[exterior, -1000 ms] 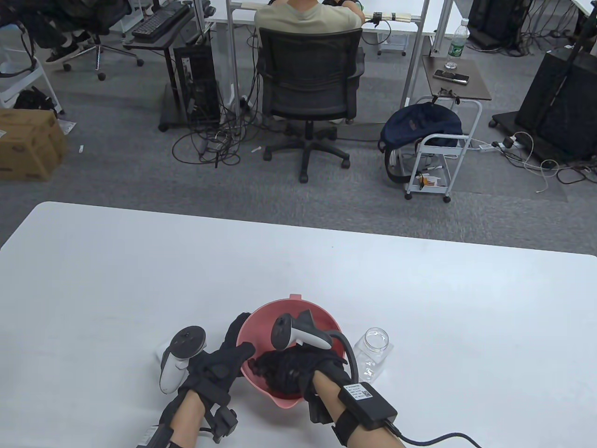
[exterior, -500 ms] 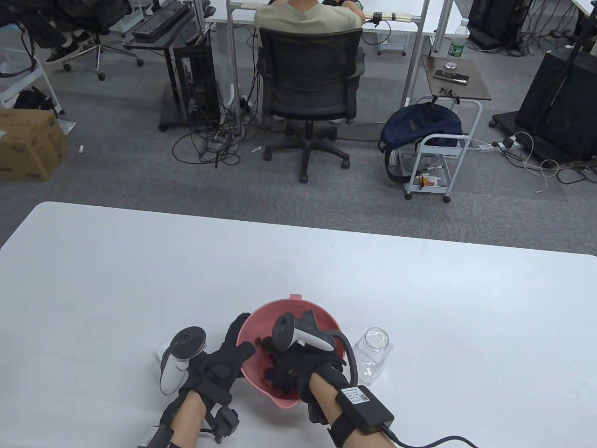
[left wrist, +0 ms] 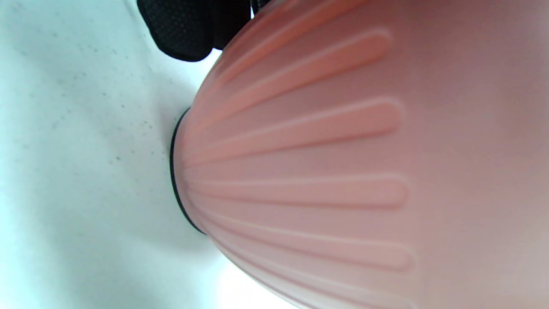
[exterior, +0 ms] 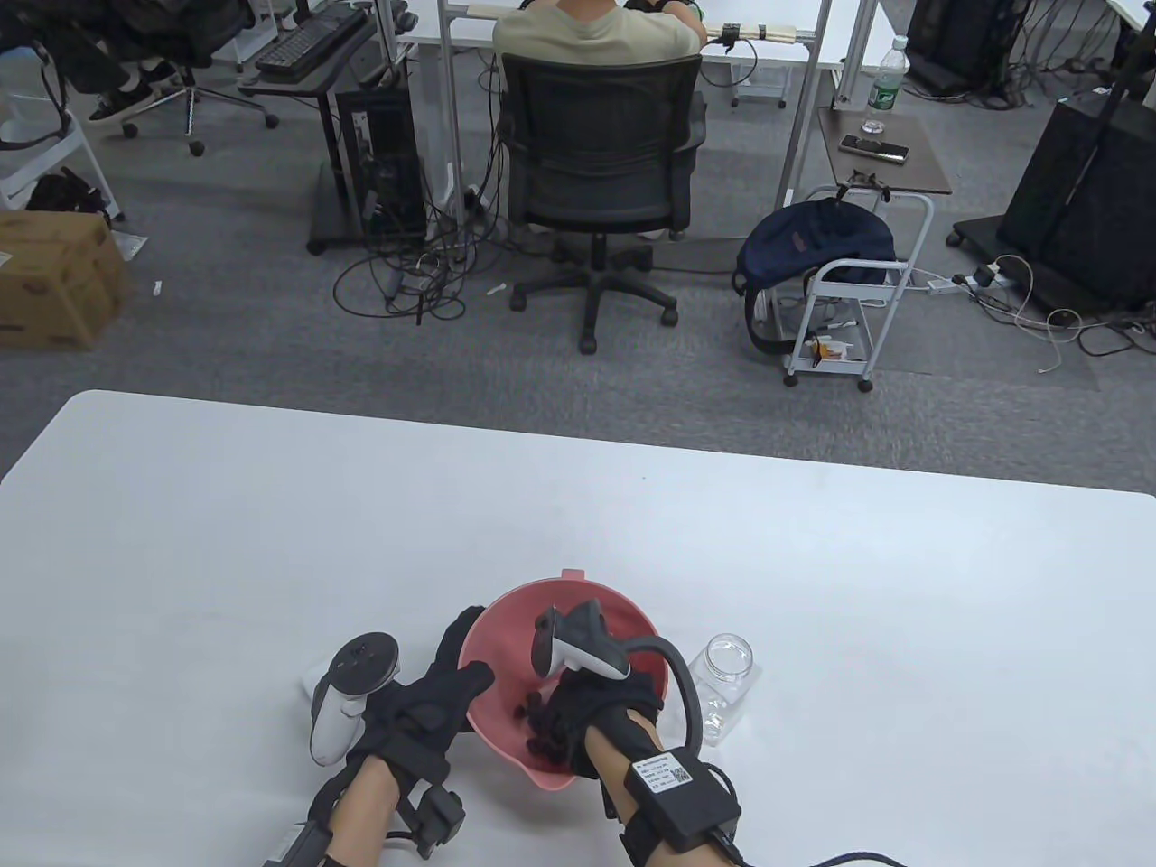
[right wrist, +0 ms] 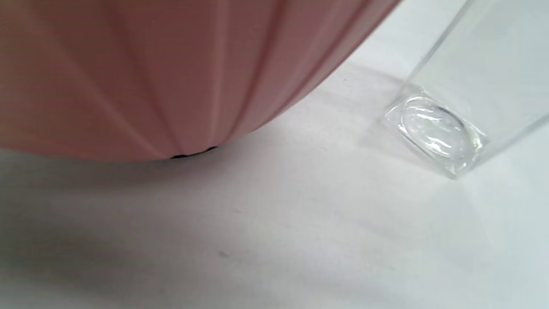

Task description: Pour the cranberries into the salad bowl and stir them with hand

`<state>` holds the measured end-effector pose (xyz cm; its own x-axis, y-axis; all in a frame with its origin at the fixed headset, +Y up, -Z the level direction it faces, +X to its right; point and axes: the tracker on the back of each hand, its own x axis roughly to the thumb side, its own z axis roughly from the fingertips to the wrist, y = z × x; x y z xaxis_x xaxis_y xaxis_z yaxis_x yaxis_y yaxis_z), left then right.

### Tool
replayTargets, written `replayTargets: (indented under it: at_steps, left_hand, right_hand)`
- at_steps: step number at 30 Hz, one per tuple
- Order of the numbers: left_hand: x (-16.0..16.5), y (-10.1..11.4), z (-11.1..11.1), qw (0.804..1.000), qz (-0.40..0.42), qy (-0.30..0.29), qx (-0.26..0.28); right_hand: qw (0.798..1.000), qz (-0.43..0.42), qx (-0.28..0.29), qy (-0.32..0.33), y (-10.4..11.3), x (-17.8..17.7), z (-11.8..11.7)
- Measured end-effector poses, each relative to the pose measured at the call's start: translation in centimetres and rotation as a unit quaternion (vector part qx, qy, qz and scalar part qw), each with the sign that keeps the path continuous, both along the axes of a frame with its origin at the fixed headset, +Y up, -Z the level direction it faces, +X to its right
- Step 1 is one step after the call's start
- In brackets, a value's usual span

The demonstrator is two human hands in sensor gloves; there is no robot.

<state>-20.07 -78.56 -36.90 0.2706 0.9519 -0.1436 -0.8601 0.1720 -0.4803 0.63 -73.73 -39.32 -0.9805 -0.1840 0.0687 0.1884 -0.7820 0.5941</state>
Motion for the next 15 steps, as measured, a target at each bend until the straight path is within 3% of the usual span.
replayTargets:
  at_steps: [7, 10, 15]
  left_hand:
    - [0.2, 0.0, 0.0, 1.0, 0.0, 0.006, -0.002]
    - [0.2, 0.0, -0.2, 1.0, -0.004, 0.006, -0.006]
    - [0.2, 0.1, -0.1, 1.0, -0.003, 0.003, -0.007]
  right_hand:
    - [0.999, -0.002, -0.039, 0.003, -0.6, -0.1, 0.3]
    - [0.995, -0.07, -0.071, 0.017, -1.0, 0.1, 0.0]
    - [0.992, -0.098, -0.073, 0.027, -1.2, 0.2, -0.2]
